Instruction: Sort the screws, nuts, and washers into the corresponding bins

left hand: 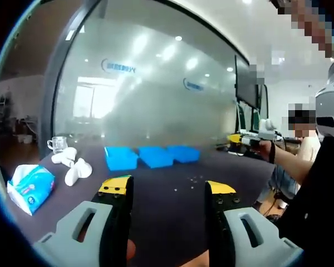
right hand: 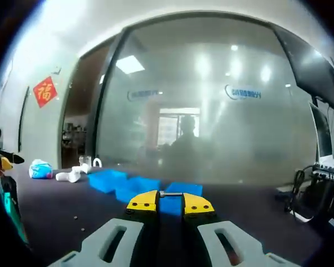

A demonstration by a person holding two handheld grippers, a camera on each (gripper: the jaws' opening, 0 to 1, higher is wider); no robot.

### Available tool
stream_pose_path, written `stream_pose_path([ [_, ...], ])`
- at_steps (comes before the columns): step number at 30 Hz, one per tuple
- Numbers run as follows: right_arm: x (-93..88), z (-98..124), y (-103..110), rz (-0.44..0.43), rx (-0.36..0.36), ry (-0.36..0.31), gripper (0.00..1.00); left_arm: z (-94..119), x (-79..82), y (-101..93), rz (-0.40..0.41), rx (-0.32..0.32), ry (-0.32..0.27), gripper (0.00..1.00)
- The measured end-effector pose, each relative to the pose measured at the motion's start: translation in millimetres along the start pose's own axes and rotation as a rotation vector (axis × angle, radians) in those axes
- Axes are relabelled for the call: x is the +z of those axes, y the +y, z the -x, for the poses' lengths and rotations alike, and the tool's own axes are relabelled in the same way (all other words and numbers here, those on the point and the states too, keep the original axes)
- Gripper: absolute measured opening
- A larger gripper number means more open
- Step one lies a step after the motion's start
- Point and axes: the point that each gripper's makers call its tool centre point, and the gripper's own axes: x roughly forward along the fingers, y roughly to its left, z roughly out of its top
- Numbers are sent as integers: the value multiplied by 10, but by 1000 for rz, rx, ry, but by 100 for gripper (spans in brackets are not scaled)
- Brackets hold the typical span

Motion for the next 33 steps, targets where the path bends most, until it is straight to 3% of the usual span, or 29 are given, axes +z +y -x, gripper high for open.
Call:
stream_pose_path([
  [7, 52, -339, -22, 13, 5, 0, 12, 9, -6, 19, 5, 7, -2, 50],
  [9, 95, -461, -45, 58, 5, -22, 12, 19, -10, 33, 8, 13, -2, 50],
  [15, 55, -829, -144, 59, 0, 11, 12, 66, -9, 89, 7, 34, 0, 50],
  [23, 74, -1345, -98, 74, 16, 44, 12, 85, 10, 135, 10, 51, -9, 50],
  [29, -38, -1805, -159, 107, 14, 94, 12, 120, 44, 164, 9, 63, -14, 50],
  [33, -167, -1946, -118, 143, 27, 144, 12, 180, 81, 184, 5, 74, -20, 50],
])
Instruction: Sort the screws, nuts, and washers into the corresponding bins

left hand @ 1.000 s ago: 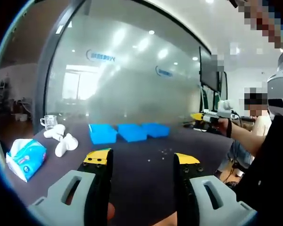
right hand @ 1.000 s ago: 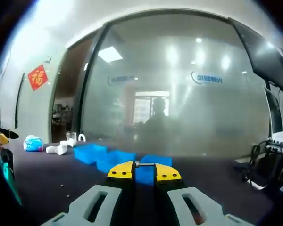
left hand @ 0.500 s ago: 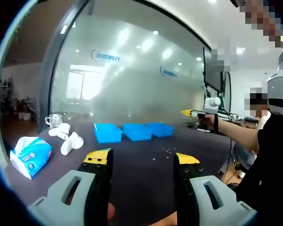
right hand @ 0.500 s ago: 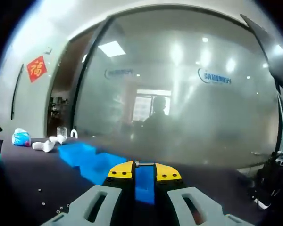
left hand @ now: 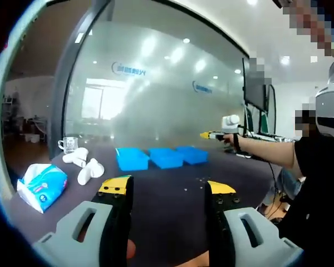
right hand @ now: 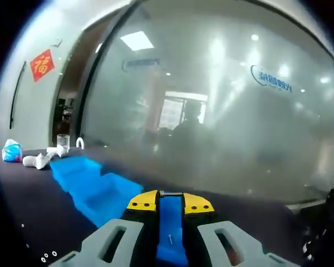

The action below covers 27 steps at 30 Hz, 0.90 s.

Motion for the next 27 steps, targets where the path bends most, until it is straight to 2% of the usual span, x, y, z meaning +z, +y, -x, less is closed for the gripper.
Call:
stream_pose_path([
  [3, -89, -160, -51, -29, 2, 38, 12, 27, -7, 22, 0, 11, 1, 50],
  [8, -150, -255, -99, -73, -10, 64, 12, 64, -9, 22, 0, 18, 2, 50],
  [18, -244, -282, -66, -86, 0, 98, 12, 78, 5, 21, -6, 26, 2, 50],
  [21, -213, -265, -6, -87, 19, 85, 12, 64, 9, 11, -9, 23, 4, 50],
  [27, -138, -238, 3, -66, 24, 56, 24, 45, 34, -20, -15, 17, 2, 50],
])
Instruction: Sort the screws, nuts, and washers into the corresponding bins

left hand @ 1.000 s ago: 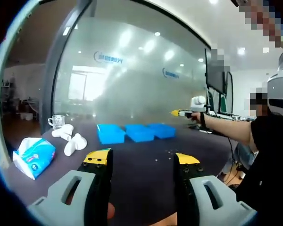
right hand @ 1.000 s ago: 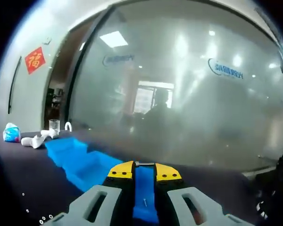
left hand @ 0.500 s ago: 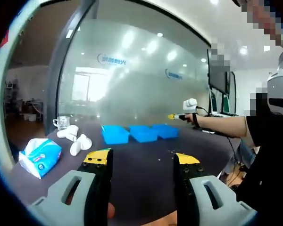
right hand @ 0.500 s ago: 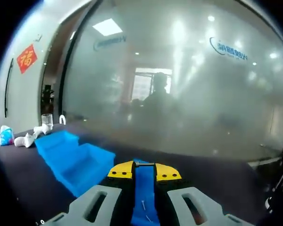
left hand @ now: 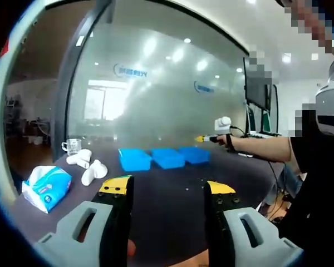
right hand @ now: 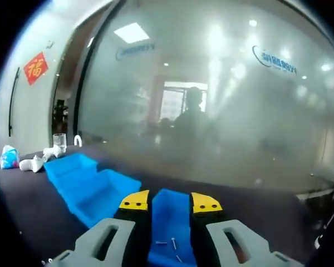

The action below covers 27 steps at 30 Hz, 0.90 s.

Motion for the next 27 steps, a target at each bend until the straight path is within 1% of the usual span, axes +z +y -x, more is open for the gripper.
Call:
stream_pose_path([
  [5, 78, 100, -3, -23, 15, -27, 26, -4, -2, -1, -1, 1, 3, 50],
  [8, 108, 200, 27, -30, 35, -39, 27, -11, 14, -9, -3, -3, 0, 50],
  [12, 222, 380, 28, -62, 57, -73, 27, -38, 22, -25, -5, -11, -1, 50],
  [14, 284, 517, 64, -60, 72, -87, 27, -50, 24, -38, -5, -15, -1, 50],
  [16, 322, 633, 153, -69, 125, -96, 26, -64, 27, -53, -5, -22, -3, 50],
  [20, 349, 932, 280, -56, 163, -119, 26, -98, 29, -73, -5, -31, -5, 50],
  [22, 336, 1135, 370, -59, 182, -135, 26, -121, 30, -86, -4, -35, -6, 50],
  [27, 204, 1564, 550, -65, 228, -144, 26, -183, 31, -144, 0, -58, -4, 50],
])
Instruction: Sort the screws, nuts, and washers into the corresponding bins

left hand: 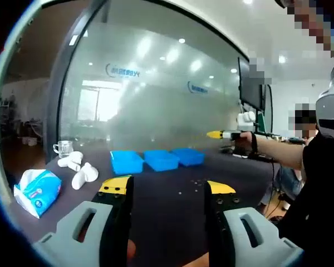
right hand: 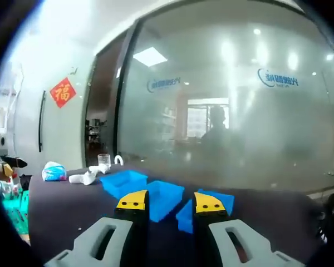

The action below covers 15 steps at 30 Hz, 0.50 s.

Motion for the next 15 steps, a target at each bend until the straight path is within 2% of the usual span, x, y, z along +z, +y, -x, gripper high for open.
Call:
stream_pose_path([
  [1, -30, 89, 62, 16, 16, 2, 26, -16, 5, -10, 3, -5, -1, 50],
  [2, -54, 65, 35, 31, 19, 3, 26, -34, 8, -24, 5, -12, -1, 50],
  [5, -90, 240, 58, 33, 30, -2, 27, -79, 12, -75, -1, -26, 2, 50],
  [15, -85, 982, 58, -10, -8, -51, 26, -111, -33, -147, -8, -41, 16, 50],
])
